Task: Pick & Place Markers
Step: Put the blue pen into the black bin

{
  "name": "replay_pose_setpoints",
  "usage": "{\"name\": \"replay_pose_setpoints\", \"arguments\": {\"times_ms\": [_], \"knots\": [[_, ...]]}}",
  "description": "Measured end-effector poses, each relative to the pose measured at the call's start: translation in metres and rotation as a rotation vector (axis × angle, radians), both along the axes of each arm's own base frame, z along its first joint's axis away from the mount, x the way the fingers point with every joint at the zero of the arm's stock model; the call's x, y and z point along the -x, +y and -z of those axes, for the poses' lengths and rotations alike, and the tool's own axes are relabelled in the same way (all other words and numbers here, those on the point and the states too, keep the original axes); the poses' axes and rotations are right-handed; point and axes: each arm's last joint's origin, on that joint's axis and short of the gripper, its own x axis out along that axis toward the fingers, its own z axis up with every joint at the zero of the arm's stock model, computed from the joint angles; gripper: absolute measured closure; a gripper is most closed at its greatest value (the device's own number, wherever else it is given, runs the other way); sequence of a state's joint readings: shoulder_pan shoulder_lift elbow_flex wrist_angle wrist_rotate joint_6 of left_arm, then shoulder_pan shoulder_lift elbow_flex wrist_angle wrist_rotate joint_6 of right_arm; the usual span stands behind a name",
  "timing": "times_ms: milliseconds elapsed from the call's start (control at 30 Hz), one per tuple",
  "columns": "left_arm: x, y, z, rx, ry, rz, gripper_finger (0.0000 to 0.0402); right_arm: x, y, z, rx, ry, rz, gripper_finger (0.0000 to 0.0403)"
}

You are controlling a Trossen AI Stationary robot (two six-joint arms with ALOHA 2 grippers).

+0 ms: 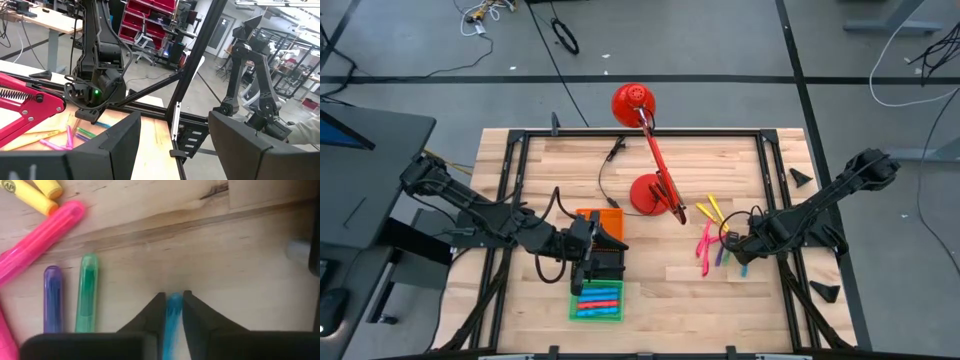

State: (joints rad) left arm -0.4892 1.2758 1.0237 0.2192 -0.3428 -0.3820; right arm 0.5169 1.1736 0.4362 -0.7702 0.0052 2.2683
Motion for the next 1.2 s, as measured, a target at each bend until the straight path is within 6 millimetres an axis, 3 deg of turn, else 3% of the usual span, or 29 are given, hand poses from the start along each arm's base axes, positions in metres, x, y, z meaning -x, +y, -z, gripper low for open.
{"name": "replay_pose_setpoints", "arguments": {"times_ms": [167, 500, 867, 1200], "knots": [[0.000, 0.000, 0.000, 0.002, 0.000, 0.000, 0.0163, 0.000, 0.000, 0.000, 0.005, -0.002, -0.026, 0.0381], [0.000, 0.000, 0.000, 0.025, 0.004, -0.005, 0.0163, -0.003, 0.002, -0.008, 0.011, -0.009, -0.112, 0.0383], [0.000, 0.000, 0.000, 0.027, 0.004, -0.005, 0.0163, -0.017, 0.009, -0.046, 0.028, -0.080, -0.270, 0.0383], [-0.001, 0.001, 0.000, 0.027, 0.004, -0.009, 0.0163, -0.034, 0.018, -0.101, 0.024, -0.183, -0.464, 0.0383]]}}
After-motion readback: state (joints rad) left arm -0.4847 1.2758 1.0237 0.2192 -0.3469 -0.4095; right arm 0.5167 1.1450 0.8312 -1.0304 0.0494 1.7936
